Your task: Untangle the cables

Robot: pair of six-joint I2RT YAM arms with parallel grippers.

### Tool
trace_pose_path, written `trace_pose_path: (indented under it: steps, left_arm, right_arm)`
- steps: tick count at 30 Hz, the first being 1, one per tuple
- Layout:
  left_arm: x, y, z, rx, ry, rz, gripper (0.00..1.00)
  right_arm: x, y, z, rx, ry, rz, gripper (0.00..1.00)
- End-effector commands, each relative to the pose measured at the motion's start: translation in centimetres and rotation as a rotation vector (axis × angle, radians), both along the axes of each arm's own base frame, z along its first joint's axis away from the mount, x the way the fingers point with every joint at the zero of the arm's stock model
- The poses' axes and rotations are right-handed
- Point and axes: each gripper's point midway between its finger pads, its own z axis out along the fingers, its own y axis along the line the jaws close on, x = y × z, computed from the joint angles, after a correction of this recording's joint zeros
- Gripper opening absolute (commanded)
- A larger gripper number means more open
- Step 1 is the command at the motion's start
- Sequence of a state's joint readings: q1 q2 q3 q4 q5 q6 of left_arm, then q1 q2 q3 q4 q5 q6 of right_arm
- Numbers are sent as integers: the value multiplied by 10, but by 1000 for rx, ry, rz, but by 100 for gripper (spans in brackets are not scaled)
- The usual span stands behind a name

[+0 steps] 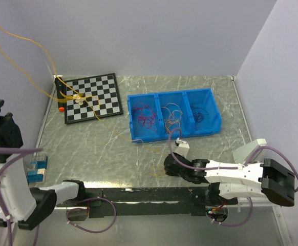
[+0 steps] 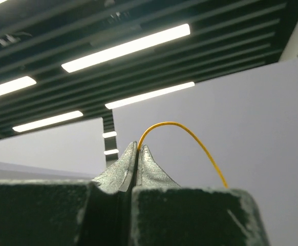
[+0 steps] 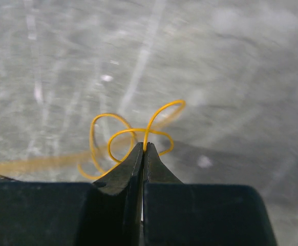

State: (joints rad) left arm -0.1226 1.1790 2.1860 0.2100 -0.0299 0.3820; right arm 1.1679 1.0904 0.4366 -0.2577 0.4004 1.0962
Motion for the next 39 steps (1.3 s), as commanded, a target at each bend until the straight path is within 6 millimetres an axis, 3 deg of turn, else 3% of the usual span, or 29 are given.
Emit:
trace_pose_path:
  steps: [1, 5, 13, 16, 22, 24, 27, 33, 36, 39]
  left_arm:
    - [-52, 16, 30, -23, -216, 130, 1]
    - [-59, 20, 40, -30, -285, 193, 1]
    - [-60, 29, 41, -69, -322, 252, 1]
    - [-32, 5, 28, 62, -188, 184, 1]
    - [22, -64, -37, 382, 99, -74, 1]
    - [30, -69, -51, 394, 148, -116, 1]
    - [38, -71, -63, 386, 198, -148, 1]
    - [42, -82, -74, 407, 251, -230, 1]
    - [36, -89, -74, 424, 250, -273, 1]
    - [34, -93, -81, 436, 281, -310, 1]
  right_arm:
    - [-8, -34, -14, -23, 73, -156, 0]
    - [-15, -50, -21, -24, 109, -212, 0]
    - [-19, -55, -23, -34, 126, -210, 0]
    - [-15, -45, -16, -13, 95, -161, 0]
    - [1, -20, 20, 77, -65, -10, 3]
    - [4, -14, 32, 119, -119, 29, 5]
    - [7, -7, 49, 169, -190, 91, 15]
    - [6, 9, 86, 200, -301, 241, 55]
    - [5, 21, 121, 256, -387, 318, 66]
    - [7, 32, 162, 298, -485, 378, 69]
